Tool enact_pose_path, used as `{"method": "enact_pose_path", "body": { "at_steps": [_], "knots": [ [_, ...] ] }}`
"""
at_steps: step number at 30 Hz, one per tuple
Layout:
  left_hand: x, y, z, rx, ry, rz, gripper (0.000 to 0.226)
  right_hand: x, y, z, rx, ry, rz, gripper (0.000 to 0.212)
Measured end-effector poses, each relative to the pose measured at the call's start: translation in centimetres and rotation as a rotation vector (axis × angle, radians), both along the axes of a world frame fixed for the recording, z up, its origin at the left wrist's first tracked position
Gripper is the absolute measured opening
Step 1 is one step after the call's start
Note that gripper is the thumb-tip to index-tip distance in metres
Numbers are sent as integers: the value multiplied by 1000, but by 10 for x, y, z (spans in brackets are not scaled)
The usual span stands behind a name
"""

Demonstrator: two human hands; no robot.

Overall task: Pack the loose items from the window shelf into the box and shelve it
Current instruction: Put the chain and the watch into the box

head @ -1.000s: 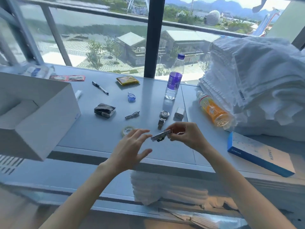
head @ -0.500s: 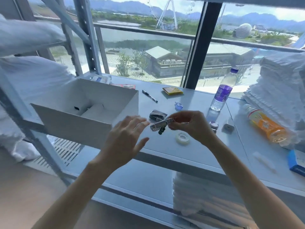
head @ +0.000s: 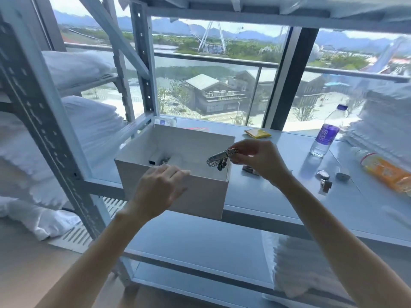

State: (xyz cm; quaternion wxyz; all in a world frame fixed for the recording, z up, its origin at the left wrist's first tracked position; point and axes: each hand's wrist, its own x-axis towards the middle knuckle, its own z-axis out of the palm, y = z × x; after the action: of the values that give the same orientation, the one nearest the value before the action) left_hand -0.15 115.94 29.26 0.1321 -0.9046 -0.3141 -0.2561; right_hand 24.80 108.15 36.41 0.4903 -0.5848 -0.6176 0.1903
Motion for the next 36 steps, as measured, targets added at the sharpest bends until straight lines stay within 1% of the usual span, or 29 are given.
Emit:
{"method": "enact_pose_path", "body": {
  "at_steps": [2, 6, 9, 12, 17, 22, 25, 27, 29, 32, 34, 36],
  "knots": [
    [-4, 8, 0, 8, 7, -12, 34, -5, 16, 3, -20, -24, -1, 19],
    [-23, 34, -3, 10, 33, 31, 22, -8, 58, 4, -86, -118, 22, 18],
    [-41, 54, -2, 7, 27, 68, 43, -13, 94, 7, -146, -214, 47, 16],
    [-59, 78, 0, 88, 11, 40, 57, -24, 136, 6, -197, -320, 110, 17],
    [-73, 102, -7, 36, -28, -28, 59, -51, 208, -14, -279, -474, 191, 17],
    [-74, 106, -9, 47, -34, -31, 54, -76, 258, -42, -300, -691, 199, 19],
    [-75, 108, -6, 49, -33, -50, 51, -85, 272, -56, -272, -794, 152, 19],
    [-75, 110, -6, 42, -38, -81, 50, -90, 274, -67, -273, -791, 105, 20],
    [-76, 112, -7, 43, -46, -105, 49, -96, 273, -78, -318, -744, 93, 22],
    [-76, 112, -8, 66, -72, -116, 49, -98, 273, -80, -403, -661, 164, 25],
    [-76, 113, -9, 76, -87, -123, 48, -97, 273, -73, -504, -568, 206, 34],
    [-77, 114, -10, 86, -100, -136, 47, -93, 270, -69, -557, -506, 250, 39]
  ]
}}
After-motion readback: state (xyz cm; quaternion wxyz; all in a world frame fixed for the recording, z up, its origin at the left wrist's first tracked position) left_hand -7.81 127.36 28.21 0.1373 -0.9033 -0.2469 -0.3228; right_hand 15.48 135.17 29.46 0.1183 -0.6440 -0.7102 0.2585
